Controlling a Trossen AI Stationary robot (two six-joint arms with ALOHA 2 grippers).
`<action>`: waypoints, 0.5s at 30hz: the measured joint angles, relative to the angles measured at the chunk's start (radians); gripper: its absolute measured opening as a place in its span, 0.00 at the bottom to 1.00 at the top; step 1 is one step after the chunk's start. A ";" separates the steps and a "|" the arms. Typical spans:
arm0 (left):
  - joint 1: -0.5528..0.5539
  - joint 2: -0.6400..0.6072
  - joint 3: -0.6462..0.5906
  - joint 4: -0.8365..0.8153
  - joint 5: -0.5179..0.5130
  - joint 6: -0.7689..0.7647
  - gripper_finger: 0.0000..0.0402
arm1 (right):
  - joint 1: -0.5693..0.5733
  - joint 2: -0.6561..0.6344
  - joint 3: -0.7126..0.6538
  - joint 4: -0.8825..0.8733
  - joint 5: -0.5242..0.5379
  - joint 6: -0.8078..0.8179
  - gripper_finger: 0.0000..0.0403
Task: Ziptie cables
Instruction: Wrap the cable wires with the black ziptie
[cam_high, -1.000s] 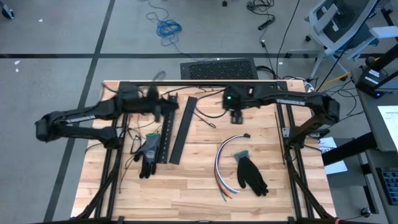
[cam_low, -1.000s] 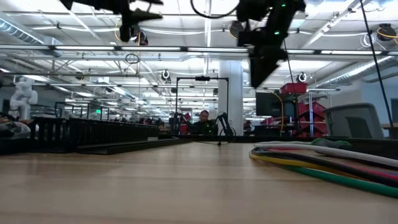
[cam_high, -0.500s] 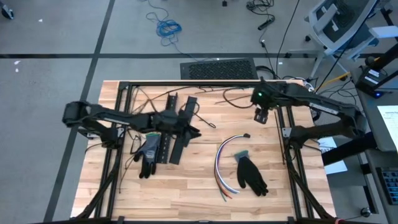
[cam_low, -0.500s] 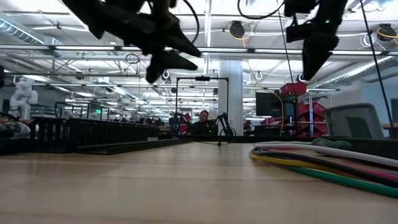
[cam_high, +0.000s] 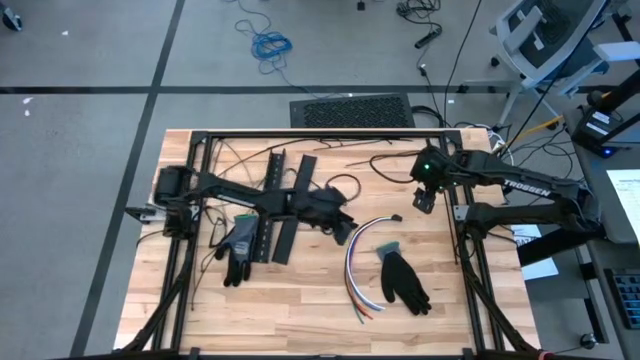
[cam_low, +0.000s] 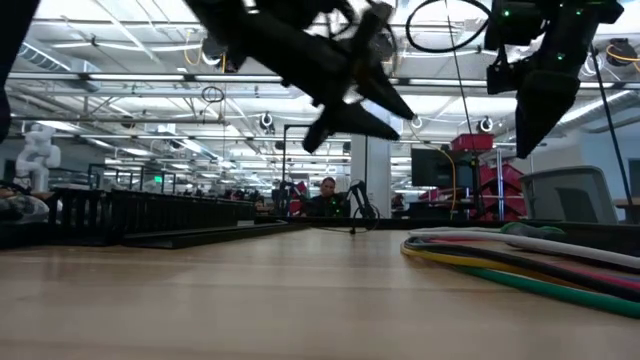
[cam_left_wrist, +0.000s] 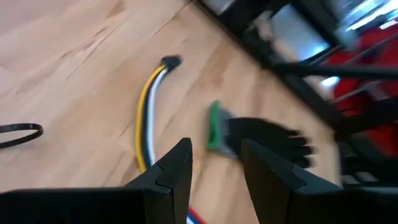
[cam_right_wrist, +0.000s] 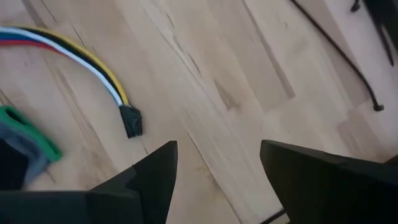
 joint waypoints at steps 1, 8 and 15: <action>-0.002 0.029 0.042 -0.046 -0.021 0.010 0.34 | 0.000 -0.001 0.001 0.008 0.001 -0.005 0.56; -0.001 0.228 0.318 -0.291 -0.109 0.104 0.34 | -0.003 -0.050 0.002 0.089 0.050 -0.089 0.56; -0.007 0.390 0.523 -0.443 -0.141 0.109 0.34 | -0.003 -0.097 0.002 0.095 0.057 -0.096 0.56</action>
